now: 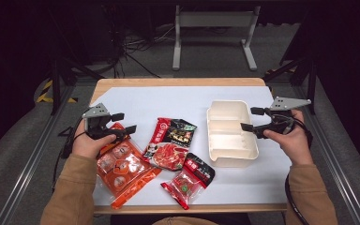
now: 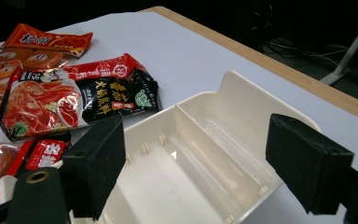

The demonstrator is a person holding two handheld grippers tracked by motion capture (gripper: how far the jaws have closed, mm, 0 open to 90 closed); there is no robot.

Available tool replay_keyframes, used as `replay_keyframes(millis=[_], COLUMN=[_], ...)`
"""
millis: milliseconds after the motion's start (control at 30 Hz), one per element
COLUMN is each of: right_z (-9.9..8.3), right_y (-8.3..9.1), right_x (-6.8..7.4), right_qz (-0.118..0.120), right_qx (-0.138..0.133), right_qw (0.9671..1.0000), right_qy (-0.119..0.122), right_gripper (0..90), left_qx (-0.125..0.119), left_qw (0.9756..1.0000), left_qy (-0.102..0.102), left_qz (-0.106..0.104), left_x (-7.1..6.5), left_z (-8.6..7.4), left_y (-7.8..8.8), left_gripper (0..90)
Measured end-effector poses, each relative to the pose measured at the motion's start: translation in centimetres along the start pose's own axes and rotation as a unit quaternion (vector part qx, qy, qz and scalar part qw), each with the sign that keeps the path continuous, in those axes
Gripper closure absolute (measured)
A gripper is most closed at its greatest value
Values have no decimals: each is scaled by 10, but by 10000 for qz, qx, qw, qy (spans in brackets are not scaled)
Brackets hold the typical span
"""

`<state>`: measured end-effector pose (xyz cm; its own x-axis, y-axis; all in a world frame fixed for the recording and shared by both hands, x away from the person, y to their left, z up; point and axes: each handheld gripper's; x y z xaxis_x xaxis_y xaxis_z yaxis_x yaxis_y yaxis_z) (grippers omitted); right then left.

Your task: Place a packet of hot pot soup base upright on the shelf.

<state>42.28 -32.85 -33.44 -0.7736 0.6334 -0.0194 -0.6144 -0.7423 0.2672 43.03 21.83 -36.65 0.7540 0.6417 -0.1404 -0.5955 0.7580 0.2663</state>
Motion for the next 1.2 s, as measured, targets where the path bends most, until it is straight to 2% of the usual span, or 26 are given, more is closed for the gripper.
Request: replay_keyframes(millis=[167,267,433,567,700,800,867,933,1033,1067,1200], right_z=[1,0,0,-1,-2,-2,-2,-2,-2,-2,-1], right_y=[1,1,2,2,1,0,0,0,0,1,2], right_x=[0,-1,-2,-4,-3,-3,-3,-3,-4,-3,-3], right_qz=[-36,-30,-74,-115,-21,15,93,80,55,97,44], right_qx=[-59,-86,-107,-118,-225,-282,-358,-383,-455,-445,-440], right_qw=[10000,9999,9999,9999,9997,9996,9993,9992,9988,9989,9990], right_qy=[37,58,46,31,-4,24,59,123,150,68,48], right_gripper=[216,230,261,279,288,311,355,329,344,357,328], left_qx=[-10,-44,-124,-61,4,17,23,32,24,35,166], left_qw=[10000,10000,9998,9999,9997,9997,9995,9996,9995,9995,9995], left_qy=[88,35,108,-61,-130,-36,-69,-51,-11,-34,-124], left_qz=[-21,12,-78,-143,-212,-250,-294,-276,-300,-315,-243], left_x=[-2,-2,-3,-6,-6,-7,-6,-6,-7,-6,-5], left_z=[6,9,17,24,27,28,29,30,30,30,28], left_y=[-8,-13,-23,-35,-47,-55,-61,-68,-74,-78,-89], left_gripper=[215,201,201,204,213,228,239,250,255,255,262])
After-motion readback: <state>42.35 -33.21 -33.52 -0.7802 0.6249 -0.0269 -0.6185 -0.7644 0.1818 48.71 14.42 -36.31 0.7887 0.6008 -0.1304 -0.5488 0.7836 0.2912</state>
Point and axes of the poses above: each handheld gripper's, and its own axes: y roughly backward along the jaws, z roughly out of its top, x roughly to its left, and after that the axes turned 13 degrees about -x, right-handed
